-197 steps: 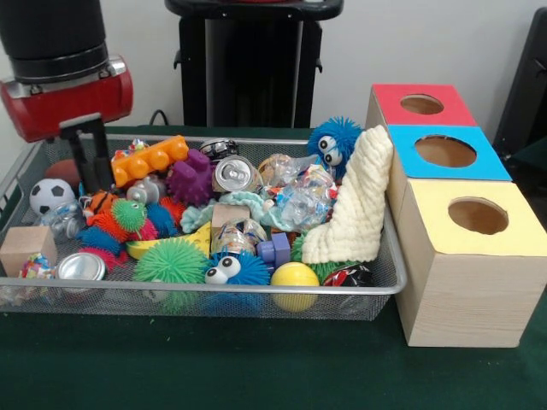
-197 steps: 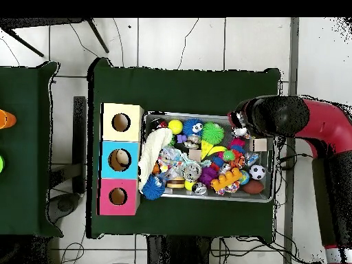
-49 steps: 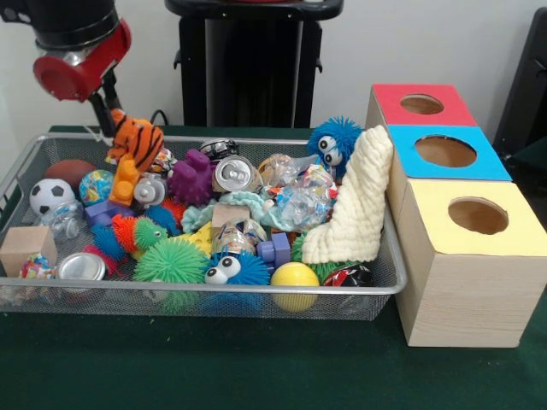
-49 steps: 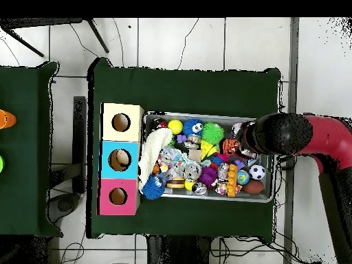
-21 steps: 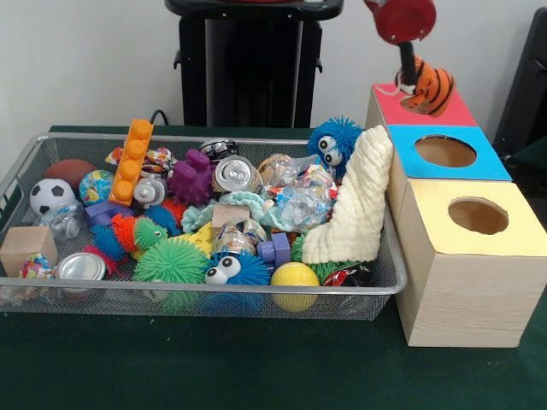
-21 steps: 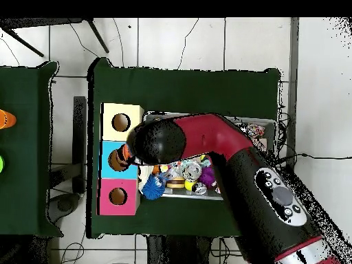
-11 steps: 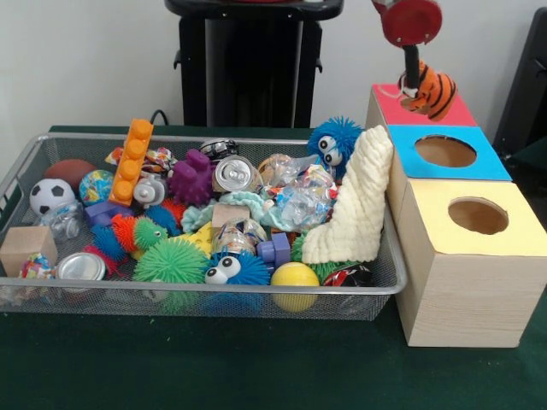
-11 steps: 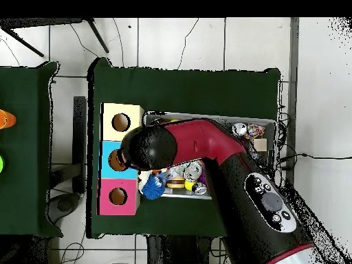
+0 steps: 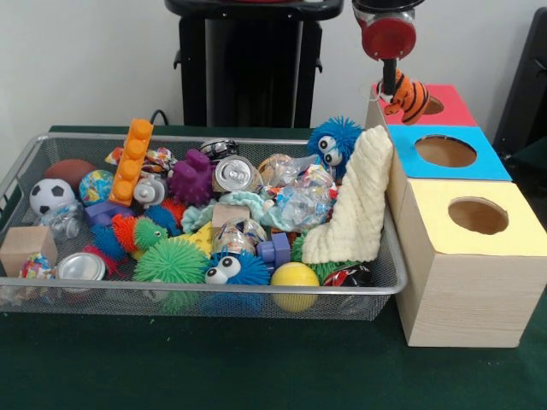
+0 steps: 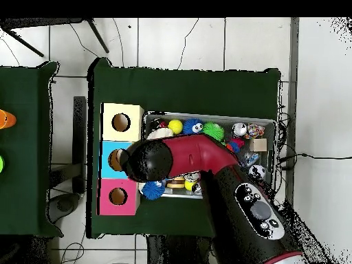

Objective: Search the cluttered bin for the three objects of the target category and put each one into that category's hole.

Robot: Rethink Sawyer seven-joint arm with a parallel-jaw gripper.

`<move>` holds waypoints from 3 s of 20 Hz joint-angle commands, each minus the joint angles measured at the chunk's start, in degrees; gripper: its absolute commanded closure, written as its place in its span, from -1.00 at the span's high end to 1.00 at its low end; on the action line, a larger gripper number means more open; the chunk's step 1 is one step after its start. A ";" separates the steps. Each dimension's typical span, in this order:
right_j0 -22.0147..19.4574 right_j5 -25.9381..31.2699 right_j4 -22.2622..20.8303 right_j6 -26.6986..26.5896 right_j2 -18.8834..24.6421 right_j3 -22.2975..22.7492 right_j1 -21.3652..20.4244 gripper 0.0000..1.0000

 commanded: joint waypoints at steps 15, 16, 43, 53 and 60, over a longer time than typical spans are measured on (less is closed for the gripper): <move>5.30 -8.05 4.63 21.53 -9.88 15.48 -4.53 -1.00; 5.64 -8.77 4.28 21.49 -10.27 15.36 -4.05 -1.00; 19.78 -19.65 7.84 28.56 -19.64 12.07 3.11 -1.00; 25.53 -21.33 2.74 30.76 -28.23 8.99 3.73 -1.00; 29.35 -22.46 2.87 32.66 -34.09 7.65 3.54 -1.00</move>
